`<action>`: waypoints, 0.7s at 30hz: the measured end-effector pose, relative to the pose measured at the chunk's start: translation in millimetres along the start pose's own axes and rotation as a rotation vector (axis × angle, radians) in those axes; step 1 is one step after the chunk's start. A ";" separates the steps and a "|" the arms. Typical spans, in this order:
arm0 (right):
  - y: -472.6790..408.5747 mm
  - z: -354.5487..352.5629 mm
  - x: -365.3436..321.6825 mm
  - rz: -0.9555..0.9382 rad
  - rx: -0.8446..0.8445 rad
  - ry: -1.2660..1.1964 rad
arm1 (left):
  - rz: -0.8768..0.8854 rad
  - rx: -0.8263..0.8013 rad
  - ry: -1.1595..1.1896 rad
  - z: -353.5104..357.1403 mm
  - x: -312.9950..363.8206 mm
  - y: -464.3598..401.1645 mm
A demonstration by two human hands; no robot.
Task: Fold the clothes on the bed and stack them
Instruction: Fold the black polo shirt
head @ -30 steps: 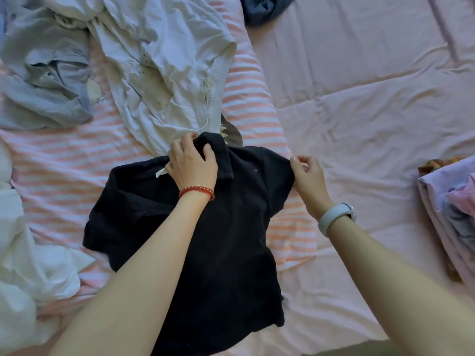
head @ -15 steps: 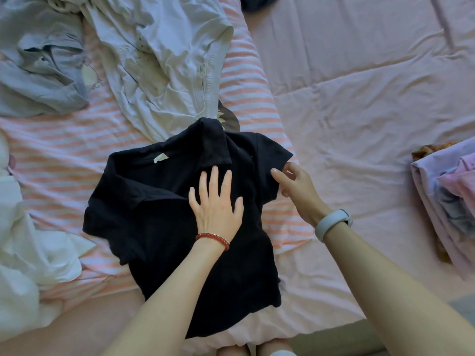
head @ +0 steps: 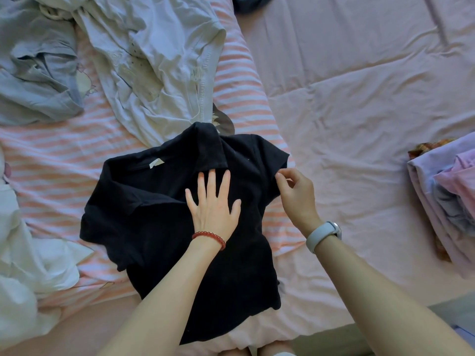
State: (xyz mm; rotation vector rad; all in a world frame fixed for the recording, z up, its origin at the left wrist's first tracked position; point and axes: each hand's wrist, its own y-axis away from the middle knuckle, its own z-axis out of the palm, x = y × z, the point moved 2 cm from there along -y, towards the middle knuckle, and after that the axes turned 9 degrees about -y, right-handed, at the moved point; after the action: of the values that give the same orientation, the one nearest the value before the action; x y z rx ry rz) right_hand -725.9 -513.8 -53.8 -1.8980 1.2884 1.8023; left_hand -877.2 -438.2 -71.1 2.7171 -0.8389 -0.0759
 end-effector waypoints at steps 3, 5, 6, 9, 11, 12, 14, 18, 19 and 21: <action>-1.4 -4.2 -0.5 -0.068 0.043 0.041 | 0.006 -0.016 -0.007 -1.2 -0.5 -0.4; -6.5 -11.6 -2.0 -0.090 0.102 0.040 | 0.009 -0.031 -0.011 -2.6 -0.5 -0.6; -9.1 -15.0 -3.3 -0.085 0.125 0.027 | 0.013 -0.043 -0.013 -3.3 -0.3 -1.1; -11.1 -14.2 -1.6 -0.025 0.064 -0.014 | 0.009 -0.066 -0.011 -4.4 0.3 -3.1; -0.5 -5.6 1.8 0.027 -0.041 -0.013 | 0.002 -0.068 0.012 -5.0 0.6 -3.2; 4.9 -1.1 6.4 0.061 -0.093 -0.039 | 0.001 -0.061 0.029 -5.8 0.4 -3.0; 14.0 5.6 16.8 0.114 -0.172 -0.048 | 0.001 -0.044 0.065 -8.9 -1.3 -1.1; 13.7 3.5 18.6 0.087 -0.073 0.028 | -0.008 -0.027 0.119 -12.4 -13.4 7.2; 12.1 0.8 14.6 0.063 0.002 0.051 | -0.012 -0.018 0.131 -12.2 -18.3 10.8; 11.6 -2.9 4.7 0.027 0.111 0.153 | -0.019 0.033 0.195 -13.7 -31.4 20.2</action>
State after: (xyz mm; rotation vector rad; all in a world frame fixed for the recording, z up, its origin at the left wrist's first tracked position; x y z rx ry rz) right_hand -732.7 -524.7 -52.8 -1.9987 1.4380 1.5885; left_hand -912.4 -432.9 -53.2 2.7086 -0.7636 0.1968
